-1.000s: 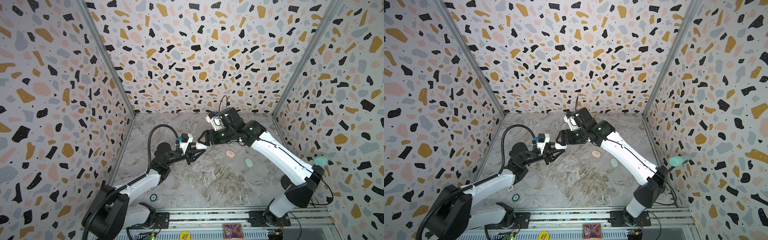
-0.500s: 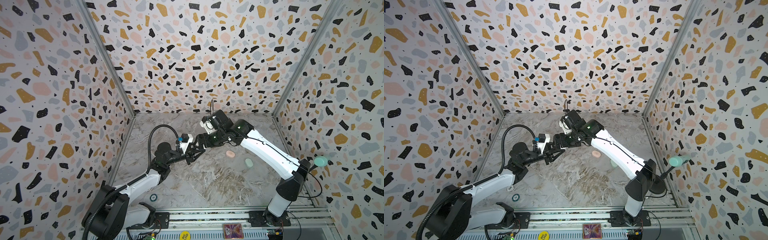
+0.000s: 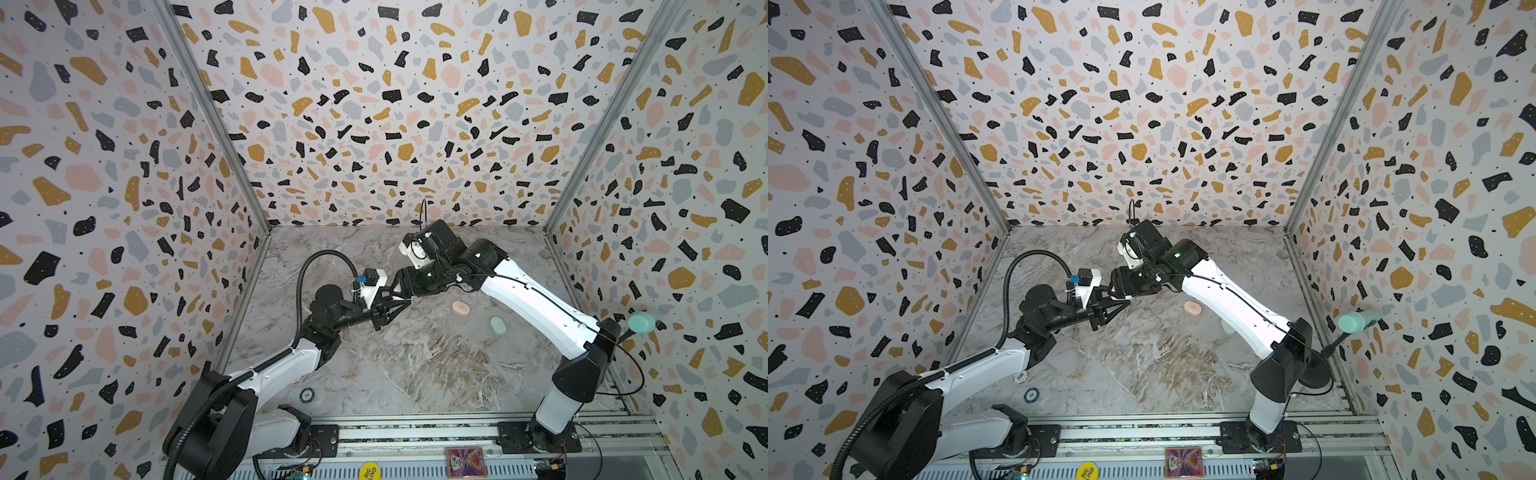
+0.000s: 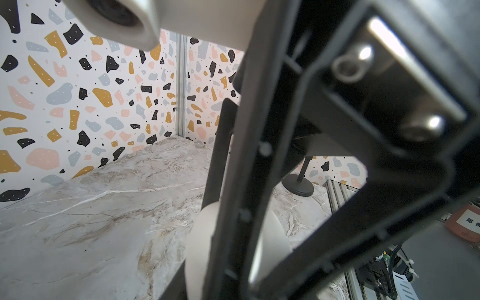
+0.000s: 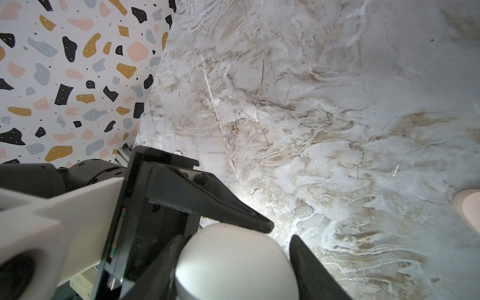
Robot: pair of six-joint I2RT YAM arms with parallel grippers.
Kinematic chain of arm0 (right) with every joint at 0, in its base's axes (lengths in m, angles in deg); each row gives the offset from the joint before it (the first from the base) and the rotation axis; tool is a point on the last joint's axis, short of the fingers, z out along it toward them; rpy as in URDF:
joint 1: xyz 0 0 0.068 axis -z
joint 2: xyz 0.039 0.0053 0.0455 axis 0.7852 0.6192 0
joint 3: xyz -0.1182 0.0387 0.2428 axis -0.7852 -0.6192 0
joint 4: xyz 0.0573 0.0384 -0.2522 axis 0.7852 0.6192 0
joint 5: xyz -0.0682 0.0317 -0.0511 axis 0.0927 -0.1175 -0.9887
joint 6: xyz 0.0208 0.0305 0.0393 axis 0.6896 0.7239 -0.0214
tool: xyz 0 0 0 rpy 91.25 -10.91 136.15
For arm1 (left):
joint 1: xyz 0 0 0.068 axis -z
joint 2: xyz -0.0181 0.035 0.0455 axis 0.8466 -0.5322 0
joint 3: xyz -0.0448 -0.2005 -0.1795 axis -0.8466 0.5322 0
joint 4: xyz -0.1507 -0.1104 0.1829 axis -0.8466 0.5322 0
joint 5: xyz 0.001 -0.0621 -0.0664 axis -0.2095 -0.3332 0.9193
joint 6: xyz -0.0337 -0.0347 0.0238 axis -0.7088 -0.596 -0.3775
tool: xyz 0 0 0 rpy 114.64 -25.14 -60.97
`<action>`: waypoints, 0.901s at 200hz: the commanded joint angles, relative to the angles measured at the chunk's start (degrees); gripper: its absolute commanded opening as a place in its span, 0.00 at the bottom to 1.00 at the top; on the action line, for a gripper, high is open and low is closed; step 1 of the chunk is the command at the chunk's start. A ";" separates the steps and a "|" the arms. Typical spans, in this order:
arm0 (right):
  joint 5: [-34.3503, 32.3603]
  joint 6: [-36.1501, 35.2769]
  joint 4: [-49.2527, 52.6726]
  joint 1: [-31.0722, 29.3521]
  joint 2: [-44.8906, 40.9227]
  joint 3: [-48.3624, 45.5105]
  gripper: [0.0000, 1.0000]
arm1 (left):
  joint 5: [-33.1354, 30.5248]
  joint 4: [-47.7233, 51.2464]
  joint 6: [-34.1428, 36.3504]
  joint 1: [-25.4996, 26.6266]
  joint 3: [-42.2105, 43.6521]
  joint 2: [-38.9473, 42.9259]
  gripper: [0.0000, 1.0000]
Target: Insert the wireless bluetooth earbuds into the charging case
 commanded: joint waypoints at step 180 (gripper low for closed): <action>-13.59 -1.37 -33.46 6.60 1.30 -41.05 0.51 | -31.16 27.52 2.69 -0.86 0.65 11.30 1.00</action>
